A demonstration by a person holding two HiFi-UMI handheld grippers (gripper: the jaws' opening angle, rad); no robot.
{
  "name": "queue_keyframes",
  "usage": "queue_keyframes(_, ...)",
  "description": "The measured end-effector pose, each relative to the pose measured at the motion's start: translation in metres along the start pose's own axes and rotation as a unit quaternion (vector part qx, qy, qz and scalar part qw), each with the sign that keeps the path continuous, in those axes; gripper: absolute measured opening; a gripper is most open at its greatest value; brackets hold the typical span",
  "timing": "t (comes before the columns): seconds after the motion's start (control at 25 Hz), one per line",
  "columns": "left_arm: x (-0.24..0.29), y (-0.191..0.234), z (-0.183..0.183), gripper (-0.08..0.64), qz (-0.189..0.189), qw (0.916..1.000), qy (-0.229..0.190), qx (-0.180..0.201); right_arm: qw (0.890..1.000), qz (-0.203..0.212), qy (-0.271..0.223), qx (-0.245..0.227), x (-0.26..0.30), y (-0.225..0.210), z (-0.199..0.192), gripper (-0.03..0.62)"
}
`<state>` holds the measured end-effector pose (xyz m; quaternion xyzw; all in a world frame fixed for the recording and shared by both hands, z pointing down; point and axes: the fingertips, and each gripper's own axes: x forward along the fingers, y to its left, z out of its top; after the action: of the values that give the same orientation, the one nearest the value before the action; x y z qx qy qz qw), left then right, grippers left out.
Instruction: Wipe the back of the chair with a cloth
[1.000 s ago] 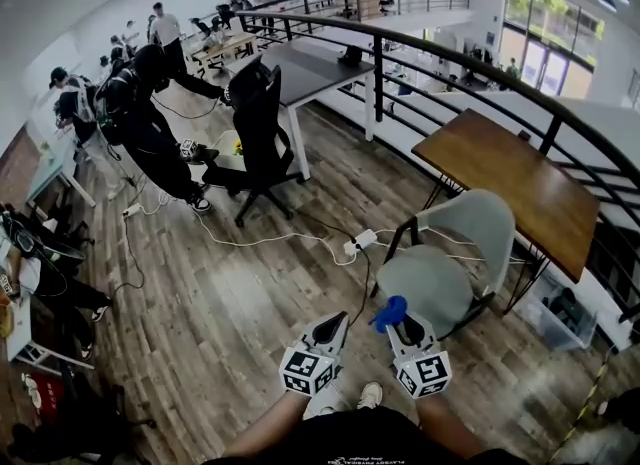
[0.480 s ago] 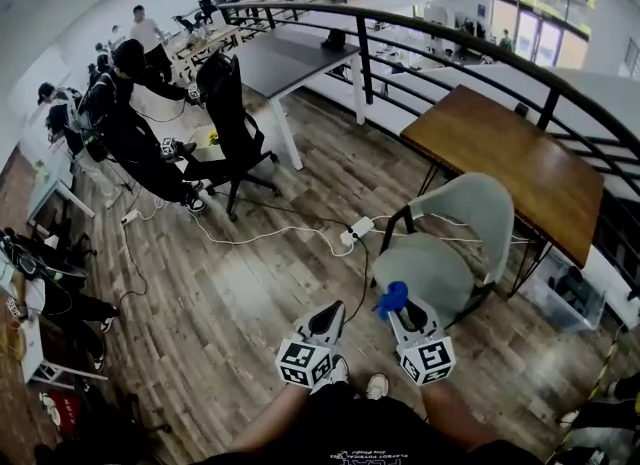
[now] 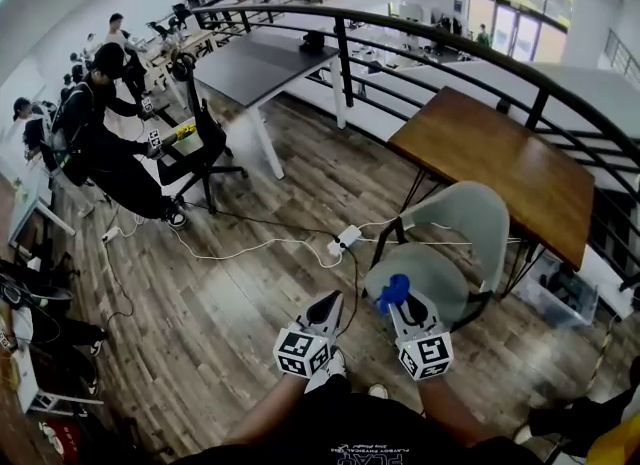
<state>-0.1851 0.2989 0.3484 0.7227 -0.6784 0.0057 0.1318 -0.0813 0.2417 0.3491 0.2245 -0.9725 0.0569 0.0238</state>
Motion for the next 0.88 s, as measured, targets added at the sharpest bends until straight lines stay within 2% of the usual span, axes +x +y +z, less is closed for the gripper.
queue_keyframes(0.48, 0.049, 0.081, 0.029, 0.008, -0.057, 0.9983, 0.001, 0.016, 0.998, -0.061, 0.009, 0.004, 0.09, -0.011, 0.005, 0.101)
queue_keyframes(0.88, 0.078, 0.092, 0.031, 0.008, -0.105, 0.9941, 0.004, 0.027, 0.995, -0.092, 0.02, -0.011, 0.112, -0.015, 0.002, 0.101)
